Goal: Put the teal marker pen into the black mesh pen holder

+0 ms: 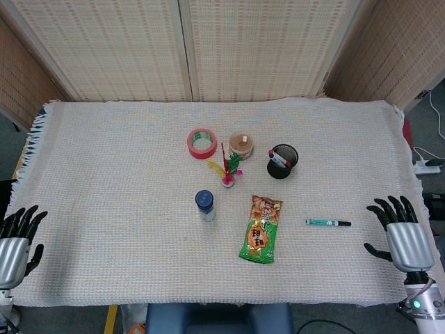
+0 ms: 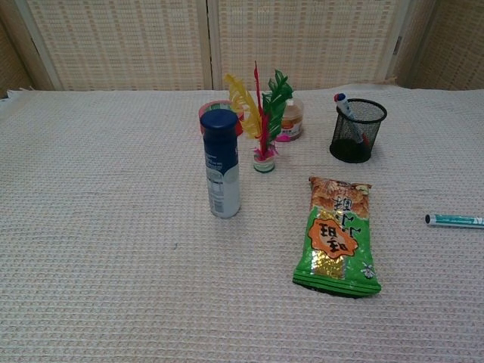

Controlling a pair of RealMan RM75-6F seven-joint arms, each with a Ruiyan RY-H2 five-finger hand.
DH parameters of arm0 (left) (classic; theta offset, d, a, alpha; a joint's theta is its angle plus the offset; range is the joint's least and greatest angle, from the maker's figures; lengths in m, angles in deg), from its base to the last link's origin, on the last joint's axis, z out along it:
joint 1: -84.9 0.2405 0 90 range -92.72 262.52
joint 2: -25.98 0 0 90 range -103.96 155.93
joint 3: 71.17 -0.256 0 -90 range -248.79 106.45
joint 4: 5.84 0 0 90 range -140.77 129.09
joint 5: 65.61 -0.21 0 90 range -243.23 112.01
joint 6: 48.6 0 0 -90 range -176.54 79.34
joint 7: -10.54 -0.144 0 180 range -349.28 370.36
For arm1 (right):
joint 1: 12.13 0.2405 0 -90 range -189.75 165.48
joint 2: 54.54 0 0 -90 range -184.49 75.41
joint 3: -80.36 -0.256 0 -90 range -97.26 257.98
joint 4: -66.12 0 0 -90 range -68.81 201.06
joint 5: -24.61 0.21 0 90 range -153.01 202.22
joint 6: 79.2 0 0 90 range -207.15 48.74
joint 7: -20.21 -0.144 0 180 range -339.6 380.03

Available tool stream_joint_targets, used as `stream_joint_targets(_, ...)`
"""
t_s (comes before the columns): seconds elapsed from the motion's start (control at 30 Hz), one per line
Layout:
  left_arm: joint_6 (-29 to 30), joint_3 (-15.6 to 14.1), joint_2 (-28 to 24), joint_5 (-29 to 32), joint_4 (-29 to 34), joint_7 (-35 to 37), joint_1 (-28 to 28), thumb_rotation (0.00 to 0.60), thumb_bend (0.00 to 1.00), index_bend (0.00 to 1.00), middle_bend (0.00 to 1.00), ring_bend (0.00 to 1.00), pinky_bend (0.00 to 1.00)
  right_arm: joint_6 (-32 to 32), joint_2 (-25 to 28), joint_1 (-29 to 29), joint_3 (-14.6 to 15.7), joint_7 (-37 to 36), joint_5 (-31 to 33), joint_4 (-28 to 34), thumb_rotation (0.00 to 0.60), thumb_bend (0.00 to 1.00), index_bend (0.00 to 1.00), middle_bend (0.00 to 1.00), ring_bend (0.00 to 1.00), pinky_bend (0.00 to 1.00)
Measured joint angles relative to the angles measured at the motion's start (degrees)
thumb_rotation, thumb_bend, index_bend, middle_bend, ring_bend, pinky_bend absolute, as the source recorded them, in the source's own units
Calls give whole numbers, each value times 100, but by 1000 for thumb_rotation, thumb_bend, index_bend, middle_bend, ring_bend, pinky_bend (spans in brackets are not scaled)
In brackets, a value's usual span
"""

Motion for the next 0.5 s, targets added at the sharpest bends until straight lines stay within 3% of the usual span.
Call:
stream_joint_targets(0.3,-9,-11,23,-21,-23,1,-5,600,417,154,47,0,100,243,-16,63,9,62,166,-40,600,0,351,150,76,6)
stream_joint_targets(0.5,7,8,8,30,-4,27,12,600,417,154,47,0,100,729,-267,260,-26,64,418,-447,600,0,373,149,97,6)
